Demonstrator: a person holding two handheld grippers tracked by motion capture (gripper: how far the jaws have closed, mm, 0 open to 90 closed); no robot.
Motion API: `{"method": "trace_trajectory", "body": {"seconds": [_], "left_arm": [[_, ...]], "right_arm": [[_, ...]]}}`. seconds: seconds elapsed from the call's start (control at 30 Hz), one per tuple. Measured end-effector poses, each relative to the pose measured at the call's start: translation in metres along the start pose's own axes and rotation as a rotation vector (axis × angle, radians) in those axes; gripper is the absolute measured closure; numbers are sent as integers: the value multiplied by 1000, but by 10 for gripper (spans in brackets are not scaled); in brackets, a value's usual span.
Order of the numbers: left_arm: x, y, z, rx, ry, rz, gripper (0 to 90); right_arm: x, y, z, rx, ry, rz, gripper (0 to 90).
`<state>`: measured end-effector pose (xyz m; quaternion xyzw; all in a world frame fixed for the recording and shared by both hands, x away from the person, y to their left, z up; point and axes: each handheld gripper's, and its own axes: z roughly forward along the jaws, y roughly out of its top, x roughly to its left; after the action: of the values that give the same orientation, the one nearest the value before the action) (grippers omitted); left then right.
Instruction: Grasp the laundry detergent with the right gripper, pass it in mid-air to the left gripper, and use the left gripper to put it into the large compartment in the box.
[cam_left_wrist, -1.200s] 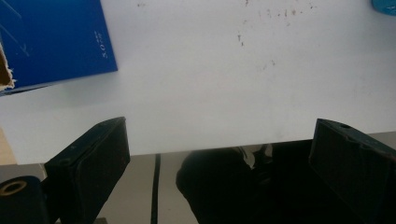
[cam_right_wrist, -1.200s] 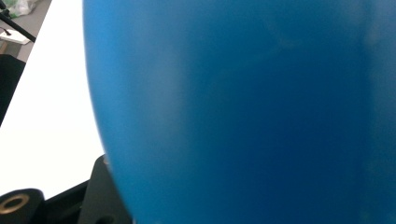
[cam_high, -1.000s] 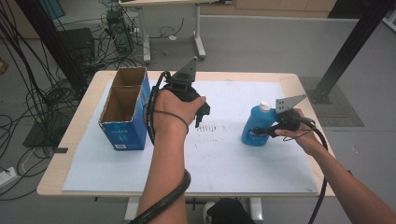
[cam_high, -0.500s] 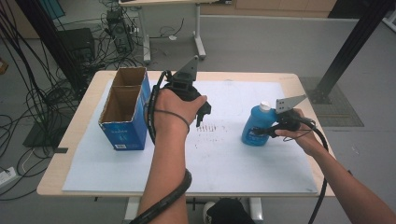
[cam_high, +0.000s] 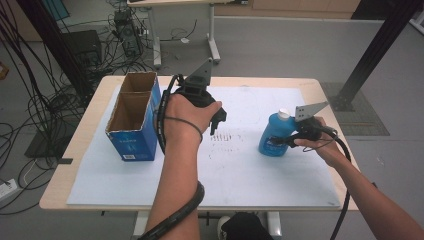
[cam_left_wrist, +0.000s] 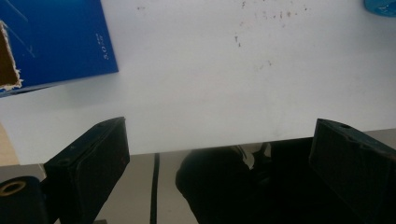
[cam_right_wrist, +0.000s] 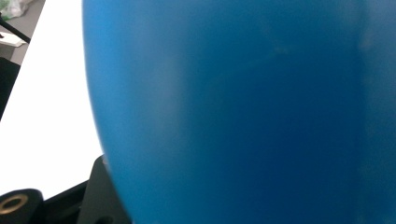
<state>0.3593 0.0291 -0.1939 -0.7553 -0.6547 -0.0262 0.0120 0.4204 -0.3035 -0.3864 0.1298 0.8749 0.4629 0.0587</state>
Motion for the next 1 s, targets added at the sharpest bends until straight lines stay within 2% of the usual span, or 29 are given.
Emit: {"method": "trace_trajectory", "body": {"seconds": [0.3,0.67,0.83,0.93,1.0], "left_arm": [[0,0,-2,-2,-10,16,54],[3,-2,-9,-12,-13,35,54],[2,-2,-14,-12,-11,56,55],[2,-1,-19,-14,-12,77,55],[0,0,-26,-19,-9,111,54]], "right_arm": [[3,3,0,17,-11,0,426],[3,5,0,26,-22,26,427],[2,14,-4,30,-20,36,428],[3,26,-10,30,-23,40,428],[3,37,-16,38,-21,58,428]]}}
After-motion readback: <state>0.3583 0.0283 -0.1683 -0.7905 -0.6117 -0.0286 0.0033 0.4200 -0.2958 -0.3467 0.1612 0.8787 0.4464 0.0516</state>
